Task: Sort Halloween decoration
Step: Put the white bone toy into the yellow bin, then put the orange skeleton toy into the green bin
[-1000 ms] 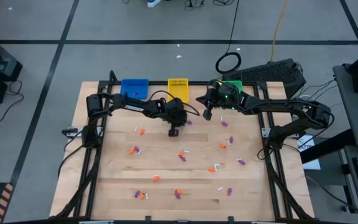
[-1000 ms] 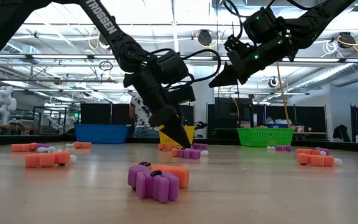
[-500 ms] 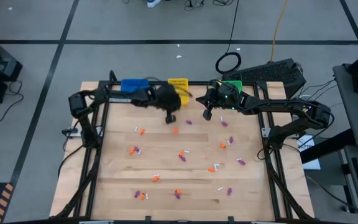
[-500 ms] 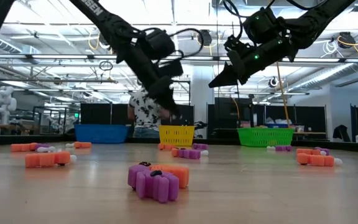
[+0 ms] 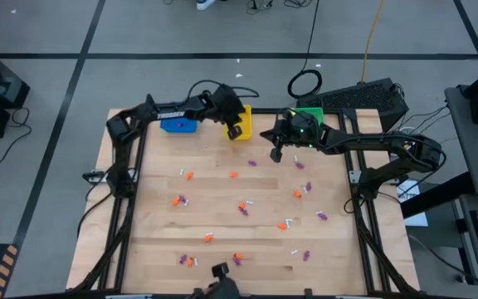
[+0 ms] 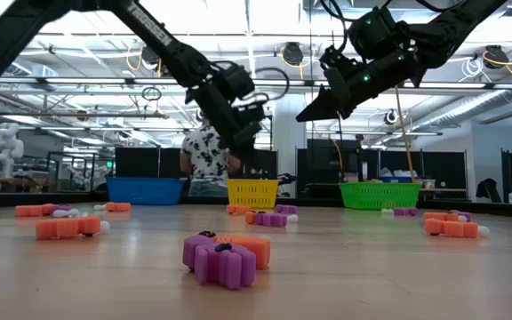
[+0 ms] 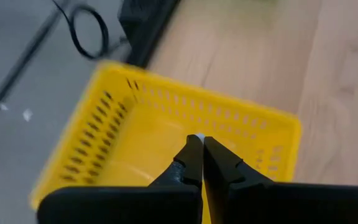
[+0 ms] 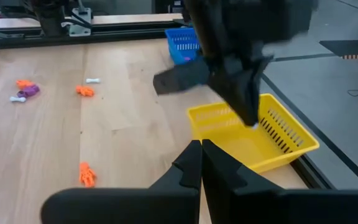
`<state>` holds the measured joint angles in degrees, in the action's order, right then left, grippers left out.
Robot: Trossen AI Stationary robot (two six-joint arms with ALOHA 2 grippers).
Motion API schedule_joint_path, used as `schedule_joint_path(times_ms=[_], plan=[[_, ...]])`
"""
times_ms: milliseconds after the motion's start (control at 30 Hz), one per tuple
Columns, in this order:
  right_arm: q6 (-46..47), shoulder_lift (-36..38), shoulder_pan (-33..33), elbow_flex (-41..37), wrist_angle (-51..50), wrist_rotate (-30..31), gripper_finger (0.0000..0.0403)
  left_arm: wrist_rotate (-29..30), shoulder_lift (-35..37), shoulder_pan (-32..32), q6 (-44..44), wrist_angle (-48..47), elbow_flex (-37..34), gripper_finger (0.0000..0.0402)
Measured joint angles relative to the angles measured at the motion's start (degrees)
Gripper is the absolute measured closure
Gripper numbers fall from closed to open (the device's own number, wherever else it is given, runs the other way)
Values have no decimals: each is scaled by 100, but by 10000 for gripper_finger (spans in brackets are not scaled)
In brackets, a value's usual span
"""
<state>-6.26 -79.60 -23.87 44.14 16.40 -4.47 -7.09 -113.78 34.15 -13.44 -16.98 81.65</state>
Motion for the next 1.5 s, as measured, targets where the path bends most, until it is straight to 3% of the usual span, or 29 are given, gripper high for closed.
schedule_joint_path(times_ms=[467, 800, 900, 1000, 1367, 1500], plan=[[-8, -1, 25, 0, -46, 15, 403, -23, -413, 227, 93, 40, 136, 398], [-12, 0, 25, 0, -118, 17, 403, -23, -413, 221, 99, 101, 138, 330], [43, -2, 25, 0, -150, 16, 403, 109, -338, 233, 97, 88, 138, 342], [51, -2, 31, 0, -209, 17, 403, 159, -157, 258, 181, 329, 82, 381], [-26, -2, 273, 0, -157, 25, 403, 263, 1482, -100, 559, 2560, -2142, 401], [224, 0, 387, 0, -130, 348, 403, 290, 2218, -408, 613, 3582, -3196, 401]])
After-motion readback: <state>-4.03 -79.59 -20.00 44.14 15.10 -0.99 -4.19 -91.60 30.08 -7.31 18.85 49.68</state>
